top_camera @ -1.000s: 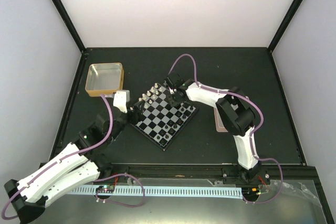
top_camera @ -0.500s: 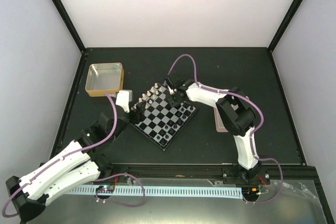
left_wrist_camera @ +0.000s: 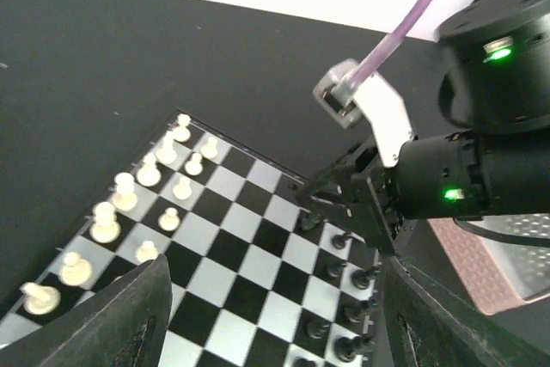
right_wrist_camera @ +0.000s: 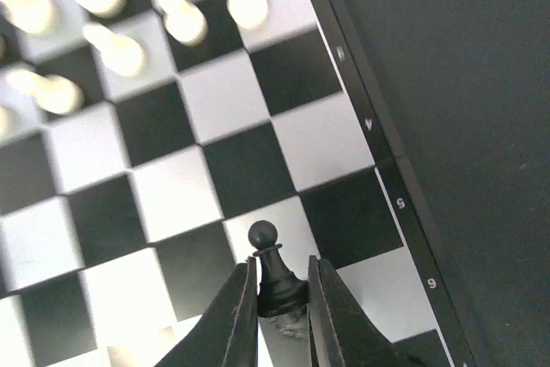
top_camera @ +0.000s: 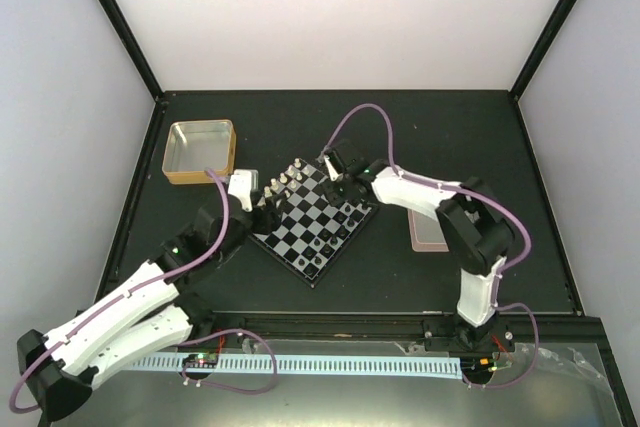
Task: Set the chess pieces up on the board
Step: Pick up the chess piece from the chessboard, then place the chess piece on the chessboard.
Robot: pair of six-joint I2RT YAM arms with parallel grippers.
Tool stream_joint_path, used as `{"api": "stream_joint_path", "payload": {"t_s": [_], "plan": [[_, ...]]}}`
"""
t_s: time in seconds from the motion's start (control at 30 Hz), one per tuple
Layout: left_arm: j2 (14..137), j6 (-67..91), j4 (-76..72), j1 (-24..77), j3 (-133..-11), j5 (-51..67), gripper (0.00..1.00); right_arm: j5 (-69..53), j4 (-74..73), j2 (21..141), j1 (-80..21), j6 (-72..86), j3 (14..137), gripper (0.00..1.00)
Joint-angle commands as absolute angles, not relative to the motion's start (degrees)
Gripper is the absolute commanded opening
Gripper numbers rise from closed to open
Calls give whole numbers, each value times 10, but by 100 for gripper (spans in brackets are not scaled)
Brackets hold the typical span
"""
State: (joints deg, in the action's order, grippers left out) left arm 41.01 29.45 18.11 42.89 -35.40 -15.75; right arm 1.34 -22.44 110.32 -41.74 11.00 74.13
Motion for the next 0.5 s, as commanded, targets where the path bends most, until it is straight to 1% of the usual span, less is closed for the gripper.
{"api": "stream_joint_path", "payload": {"t_s": [0.0, 0.17, 0.33, 0.47], "plan": [[441, 370, 120, 403, -384, -44, 70, -45, -136, 1007, -417, 122, 713, 8], [493, 415, 81, 385, -411, 57, 70, -150, -71, 911, -417, 131, 640, 9], [509, 444, 55, 360, -419, 137, 70, -265, 5, 824, -416, 136, 559, 9], [518, 467, 14, 349, -415, 203, 69, -316, 36, 784, -417, 136, 521, 9]]}}
